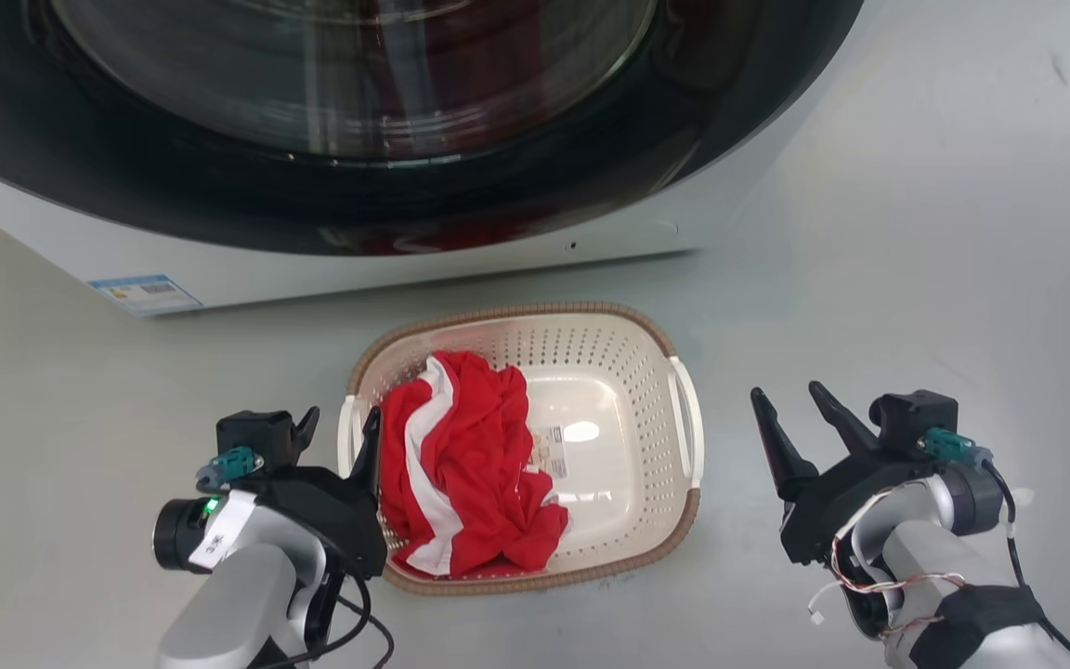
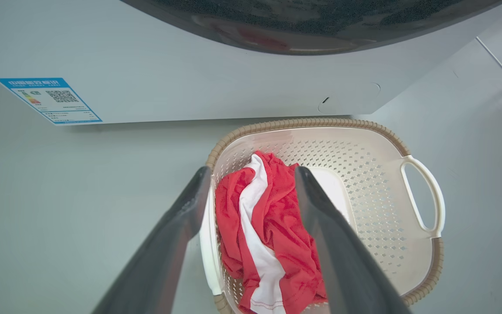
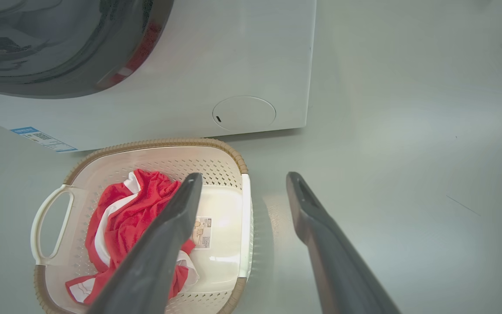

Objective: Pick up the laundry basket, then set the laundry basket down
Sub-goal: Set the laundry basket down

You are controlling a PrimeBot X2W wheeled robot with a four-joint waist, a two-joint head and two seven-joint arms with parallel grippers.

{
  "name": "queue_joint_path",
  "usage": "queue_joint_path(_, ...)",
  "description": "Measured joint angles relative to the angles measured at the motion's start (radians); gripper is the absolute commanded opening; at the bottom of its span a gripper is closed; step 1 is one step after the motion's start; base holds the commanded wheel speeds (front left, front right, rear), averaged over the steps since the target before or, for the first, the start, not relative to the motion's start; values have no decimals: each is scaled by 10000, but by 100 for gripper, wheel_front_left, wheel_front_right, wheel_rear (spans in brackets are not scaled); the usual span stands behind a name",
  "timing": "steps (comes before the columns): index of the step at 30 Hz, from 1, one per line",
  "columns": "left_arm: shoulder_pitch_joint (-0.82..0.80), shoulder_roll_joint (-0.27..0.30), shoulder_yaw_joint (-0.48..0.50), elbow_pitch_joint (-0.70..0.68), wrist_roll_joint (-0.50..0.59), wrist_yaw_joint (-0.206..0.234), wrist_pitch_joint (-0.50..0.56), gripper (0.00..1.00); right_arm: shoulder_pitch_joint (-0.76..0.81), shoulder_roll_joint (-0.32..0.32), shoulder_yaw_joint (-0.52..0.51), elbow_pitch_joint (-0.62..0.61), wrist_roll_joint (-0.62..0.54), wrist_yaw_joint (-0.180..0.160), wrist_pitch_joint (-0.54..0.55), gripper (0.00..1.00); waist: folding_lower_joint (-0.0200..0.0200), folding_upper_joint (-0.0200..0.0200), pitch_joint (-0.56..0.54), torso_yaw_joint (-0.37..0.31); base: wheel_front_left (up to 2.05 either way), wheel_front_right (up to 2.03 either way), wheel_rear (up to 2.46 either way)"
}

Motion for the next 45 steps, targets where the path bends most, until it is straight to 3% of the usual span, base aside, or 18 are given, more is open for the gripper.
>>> queue_joint_path(11,1577,418,433,-2038,579,755,0,100,1399,-194,-631,-1455,-548,-809,0,100,0,0,-1543,95,0,0,0)
queue_joint_path(20,2967,686,702,-4483,1292,1369,0,100,2471,-602,-1141,-3080,-1152,-1417,0,100,0,1,-2627,140,0,0,0)
queue_joint_path(37,5805,1080,1417,-8247,2341,1848,-2,100,4901,-1007,-1964,-5691,-1954,-1877,-2,100,0,0,-3848,209,0,0,0)
queue_joint_path(45,6482,1080,1689,-9120,2545,1894,-2,100,5339,-1072,-2236,-6696,-2230,-2000,-2,100,2,2,-4084,214,0,0,0)
